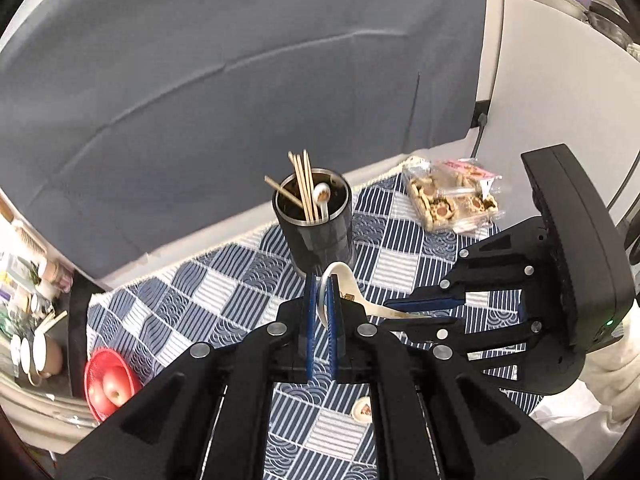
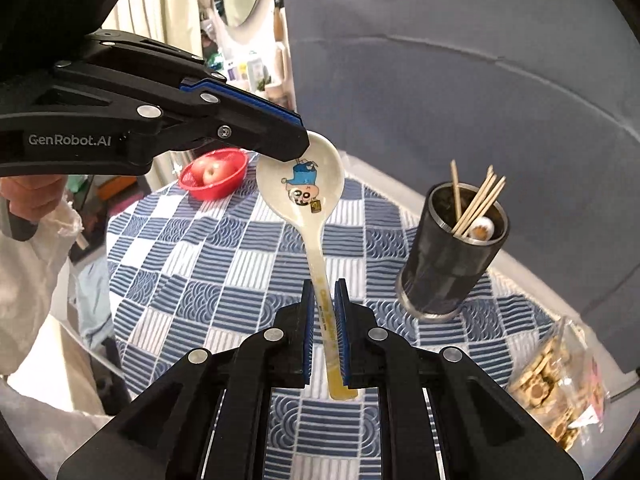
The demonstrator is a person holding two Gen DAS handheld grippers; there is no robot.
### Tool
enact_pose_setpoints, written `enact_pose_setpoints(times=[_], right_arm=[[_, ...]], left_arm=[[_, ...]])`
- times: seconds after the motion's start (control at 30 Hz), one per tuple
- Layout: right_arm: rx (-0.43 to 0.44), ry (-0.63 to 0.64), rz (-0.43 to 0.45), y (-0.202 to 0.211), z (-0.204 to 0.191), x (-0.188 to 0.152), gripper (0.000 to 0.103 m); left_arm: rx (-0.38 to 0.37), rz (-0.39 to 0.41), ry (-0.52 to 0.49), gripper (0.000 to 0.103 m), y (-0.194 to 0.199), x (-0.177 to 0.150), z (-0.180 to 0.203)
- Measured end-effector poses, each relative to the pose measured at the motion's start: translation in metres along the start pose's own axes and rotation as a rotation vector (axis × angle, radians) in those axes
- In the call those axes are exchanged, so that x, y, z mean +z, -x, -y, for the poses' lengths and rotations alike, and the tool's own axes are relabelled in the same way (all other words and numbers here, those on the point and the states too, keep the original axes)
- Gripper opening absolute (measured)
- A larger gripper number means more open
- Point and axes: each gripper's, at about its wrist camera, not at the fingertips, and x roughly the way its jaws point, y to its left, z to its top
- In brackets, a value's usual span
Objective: Organize utensils
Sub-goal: 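Lift the cartoon spoon with both tools and carry it over the black cup, then lower the cartoon spoon into the black cup and open both tools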
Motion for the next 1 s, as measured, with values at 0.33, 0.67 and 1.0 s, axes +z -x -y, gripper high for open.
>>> enact_pose_setpoints(times=[0.33, 0.67, 1.0], right_arm=[[-0.023, -0.009, 0.062, -0.009, 0.051, 0.045, 0.010], [-0.027, -0.033, 0.120, -0.036, 0.105, 0.069, 0.009], [-0.068, -0.086, 0.085, -0.071, 0.129, 0.048, 0.067]], left_arm=[[0.023, 0.049, -0.028, 0.006, -0.008, 0.063, -0.015], [0.018, 0.050, -0.032, 0.006, -0.048, 0.116, -0.036], [-0.031, 0.065, 0.036, 0.058, -0.076, 0.129, -0.060]])
